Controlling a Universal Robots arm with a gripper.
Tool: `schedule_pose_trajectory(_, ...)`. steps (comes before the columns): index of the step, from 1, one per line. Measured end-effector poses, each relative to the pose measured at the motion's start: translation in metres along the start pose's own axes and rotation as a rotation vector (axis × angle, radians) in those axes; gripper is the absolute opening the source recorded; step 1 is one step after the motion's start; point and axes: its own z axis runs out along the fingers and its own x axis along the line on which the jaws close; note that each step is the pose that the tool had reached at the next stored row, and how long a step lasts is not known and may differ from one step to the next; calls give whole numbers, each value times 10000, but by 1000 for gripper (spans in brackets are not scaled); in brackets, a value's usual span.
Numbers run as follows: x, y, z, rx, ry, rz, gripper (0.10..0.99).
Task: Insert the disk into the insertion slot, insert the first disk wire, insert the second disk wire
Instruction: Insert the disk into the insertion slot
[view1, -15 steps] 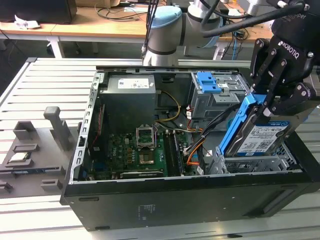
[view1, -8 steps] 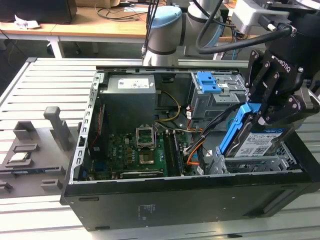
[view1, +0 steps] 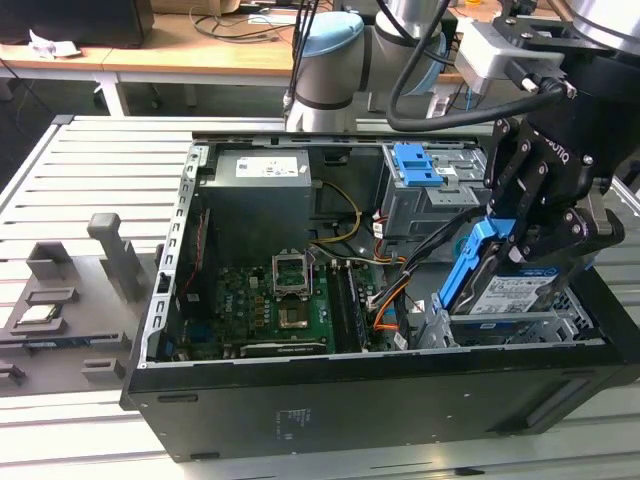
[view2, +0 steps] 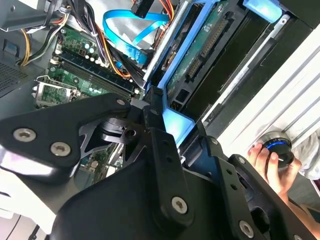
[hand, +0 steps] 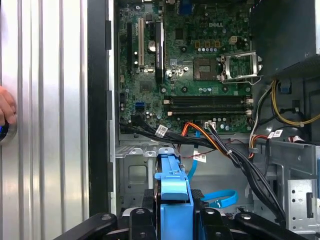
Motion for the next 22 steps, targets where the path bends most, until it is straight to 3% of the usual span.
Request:
schedule_pose_trajectory(2,0,0,2,0,-1,0,380)
schedule_pose_trajectory(3,0,0,2,1,0,0,443)
schedule_pose_trajectory(8,0,0,4,0,0,0,431)
schedule_pose_trajectory(9,0,0,6,0,-2,1,298)
schedule_pose_trajectory(10,0,0,6,0,-2,0,298)
schedule_pose_trajectory(12,0,0,7,0,-2,1,180)
schedule_pose_trajectory(13,0,0,7,0,-2,1,180)
schedule_pose_trajectory(14,0,0,8,1,-2,0,122)
schedule_pose_trajectory(22,0,0,13,1,-2,0,106)
